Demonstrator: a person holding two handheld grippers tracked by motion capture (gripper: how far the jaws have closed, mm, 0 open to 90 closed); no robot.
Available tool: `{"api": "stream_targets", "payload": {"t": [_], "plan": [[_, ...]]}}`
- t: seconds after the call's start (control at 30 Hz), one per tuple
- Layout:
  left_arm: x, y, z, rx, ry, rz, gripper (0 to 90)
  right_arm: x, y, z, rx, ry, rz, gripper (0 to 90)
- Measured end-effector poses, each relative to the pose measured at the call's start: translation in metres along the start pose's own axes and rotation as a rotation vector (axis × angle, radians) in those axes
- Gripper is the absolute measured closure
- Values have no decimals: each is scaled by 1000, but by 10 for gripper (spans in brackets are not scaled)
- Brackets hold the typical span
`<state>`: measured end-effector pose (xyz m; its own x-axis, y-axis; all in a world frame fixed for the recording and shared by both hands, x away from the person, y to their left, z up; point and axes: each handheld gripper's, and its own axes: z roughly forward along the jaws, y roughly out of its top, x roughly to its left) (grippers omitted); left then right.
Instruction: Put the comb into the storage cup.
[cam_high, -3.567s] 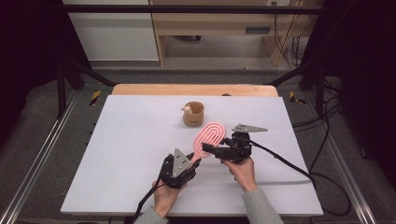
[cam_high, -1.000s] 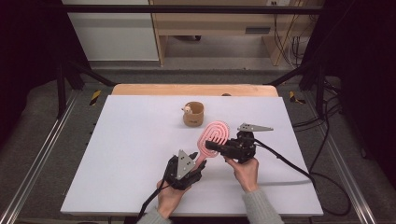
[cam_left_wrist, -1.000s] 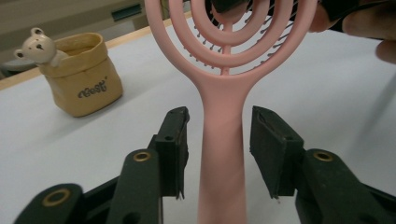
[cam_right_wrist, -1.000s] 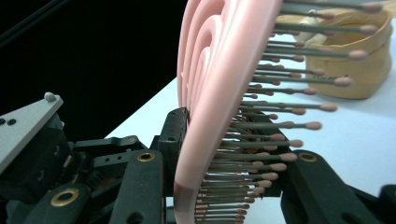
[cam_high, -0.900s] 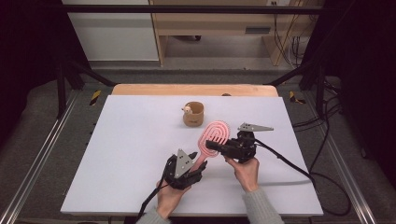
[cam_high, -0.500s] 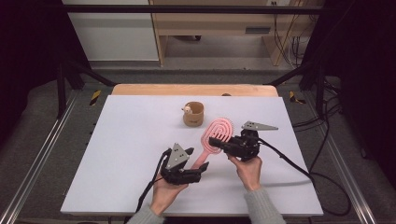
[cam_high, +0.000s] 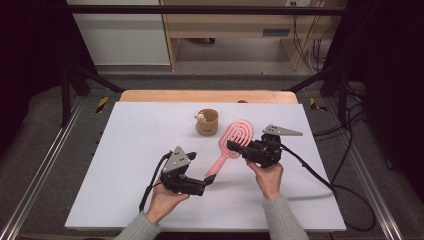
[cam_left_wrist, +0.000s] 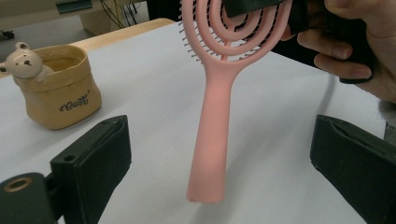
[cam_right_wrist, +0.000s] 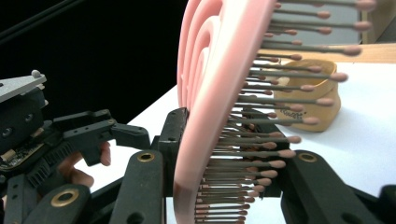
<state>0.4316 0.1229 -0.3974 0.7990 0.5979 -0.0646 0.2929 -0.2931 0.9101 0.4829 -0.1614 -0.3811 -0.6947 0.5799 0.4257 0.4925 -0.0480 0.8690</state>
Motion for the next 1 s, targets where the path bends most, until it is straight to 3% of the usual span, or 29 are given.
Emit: {"api": "stream_targets", "payload": {"t": [0.17,0.63,1.0], "plan": [[10,-5,-10,6,9,1,45,2,6,1,0,-12,-19,630],[41,-31,-37,3,25,-65,45,4,18,5,4,-39,-48,630],[60,-52,-59,-4,64,-76,45,5,27,10,7,-58,-72,629]]}}
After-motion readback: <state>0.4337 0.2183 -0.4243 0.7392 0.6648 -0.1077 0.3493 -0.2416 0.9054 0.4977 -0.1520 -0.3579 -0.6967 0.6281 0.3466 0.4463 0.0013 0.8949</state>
